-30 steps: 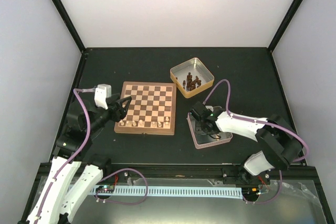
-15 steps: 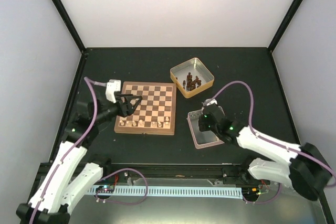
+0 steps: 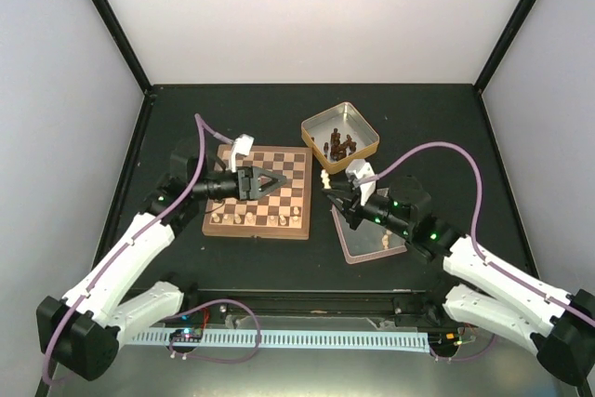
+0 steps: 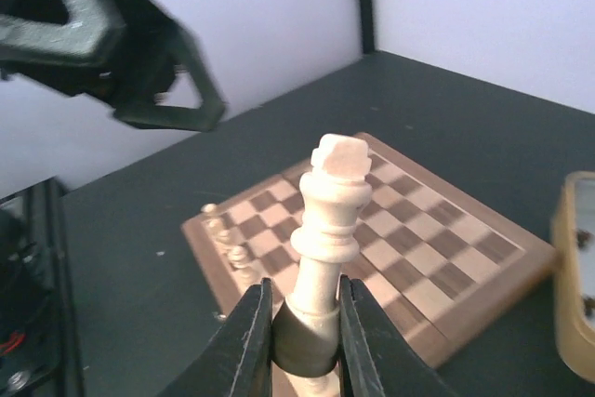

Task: Set up the chess pieces on the board
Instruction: Place the chess piece on the chessboard.

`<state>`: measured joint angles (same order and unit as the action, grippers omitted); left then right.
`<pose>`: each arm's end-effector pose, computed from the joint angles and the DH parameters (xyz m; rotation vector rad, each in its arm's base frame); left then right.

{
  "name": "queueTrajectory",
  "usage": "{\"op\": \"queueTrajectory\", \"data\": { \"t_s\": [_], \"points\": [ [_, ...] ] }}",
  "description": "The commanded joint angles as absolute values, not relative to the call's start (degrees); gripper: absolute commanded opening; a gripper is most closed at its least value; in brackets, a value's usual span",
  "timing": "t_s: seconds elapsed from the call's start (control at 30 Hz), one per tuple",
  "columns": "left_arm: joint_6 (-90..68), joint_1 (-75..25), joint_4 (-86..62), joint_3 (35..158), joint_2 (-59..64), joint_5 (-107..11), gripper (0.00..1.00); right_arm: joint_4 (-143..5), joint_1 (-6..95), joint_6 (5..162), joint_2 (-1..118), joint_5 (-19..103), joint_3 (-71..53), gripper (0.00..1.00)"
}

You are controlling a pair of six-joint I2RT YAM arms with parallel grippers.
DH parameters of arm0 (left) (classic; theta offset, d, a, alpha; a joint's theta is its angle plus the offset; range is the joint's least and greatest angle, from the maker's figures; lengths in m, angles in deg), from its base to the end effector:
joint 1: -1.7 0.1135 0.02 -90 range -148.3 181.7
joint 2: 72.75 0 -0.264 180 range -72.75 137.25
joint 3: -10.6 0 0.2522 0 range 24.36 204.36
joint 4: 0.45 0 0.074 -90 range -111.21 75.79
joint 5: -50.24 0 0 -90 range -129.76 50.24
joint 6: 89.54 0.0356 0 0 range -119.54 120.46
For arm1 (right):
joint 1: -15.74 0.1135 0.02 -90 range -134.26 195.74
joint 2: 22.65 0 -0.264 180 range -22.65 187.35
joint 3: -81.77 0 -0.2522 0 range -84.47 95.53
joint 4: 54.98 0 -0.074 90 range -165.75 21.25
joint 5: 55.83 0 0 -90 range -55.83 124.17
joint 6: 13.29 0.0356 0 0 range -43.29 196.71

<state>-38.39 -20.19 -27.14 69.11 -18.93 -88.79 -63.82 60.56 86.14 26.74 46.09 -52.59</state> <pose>0.1809 -0.1017 0.3107 0.3195 2.1081 -1.4968 0.1410 0.1504 0.2737 -0.7150 1.7280 0.8540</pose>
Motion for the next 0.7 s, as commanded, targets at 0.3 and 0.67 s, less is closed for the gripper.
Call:
{"op": "queueTrajectory", "data": {
  "t_s": [0.3, 0.67],
  "points": [
    [-40.4, -27.6, -25.3, 78.4, -10.2, -95.0, 0.59, -64.1, 60.7, 77.9, 32.5, 63.5, -45.6, 0.14],
    [-35.8, -30.8, -32.5, 83.7, -4.4, -93.7, 0.38, -66.9, 61.1, 77.2, 34.9, 61.4, -43.9, 0.14]
  ]
}}
